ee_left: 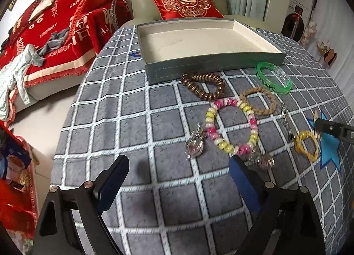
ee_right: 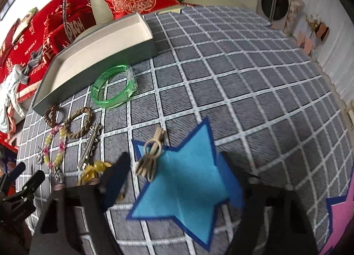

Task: Organize jewelry
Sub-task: 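Grasp the silver heart pendant with the left tool while the right tool grasps the beige hair clip, then carry both items into the white tray and open both tools to release them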

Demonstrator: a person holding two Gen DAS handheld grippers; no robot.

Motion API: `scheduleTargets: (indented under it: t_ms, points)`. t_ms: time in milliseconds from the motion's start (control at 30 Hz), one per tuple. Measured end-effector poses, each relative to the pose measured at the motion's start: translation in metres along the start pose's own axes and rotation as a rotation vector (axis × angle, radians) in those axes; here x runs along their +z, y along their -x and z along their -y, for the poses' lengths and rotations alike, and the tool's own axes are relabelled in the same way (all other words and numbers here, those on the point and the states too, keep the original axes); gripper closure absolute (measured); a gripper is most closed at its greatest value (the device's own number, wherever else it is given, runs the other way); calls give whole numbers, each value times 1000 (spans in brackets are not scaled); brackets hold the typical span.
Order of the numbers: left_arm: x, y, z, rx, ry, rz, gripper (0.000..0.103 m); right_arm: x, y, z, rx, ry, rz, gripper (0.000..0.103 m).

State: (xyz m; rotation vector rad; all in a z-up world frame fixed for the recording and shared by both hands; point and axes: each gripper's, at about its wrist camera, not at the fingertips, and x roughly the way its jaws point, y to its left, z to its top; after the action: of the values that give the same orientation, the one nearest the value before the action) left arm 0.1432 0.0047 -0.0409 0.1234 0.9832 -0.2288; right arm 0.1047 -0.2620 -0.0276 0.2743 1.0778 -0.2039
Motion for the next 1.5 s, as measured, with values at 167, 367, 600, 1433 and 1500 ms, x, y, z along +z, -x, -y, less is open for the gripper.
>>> scheduleTargets:
  t_ms: [167,367,600,1433,1500]
  points:
    - [8,-9,5,-28,-10,-9,19,7,-5,-16,-40,56,12,40]
    - [6,-3,18,-65,-71,28,63,6,-6,-36,-55,155,9,74]
    - [9,3,7,-150,-17,13,71,7,-4,-29,20,127,4,82]
    - [184,-19,-11,-146,109,137,71,170,10,-83,336,143,98,82]
    - [196,-40,-11,-111,109,127,71,185,-6,-90,329,148,92,82]
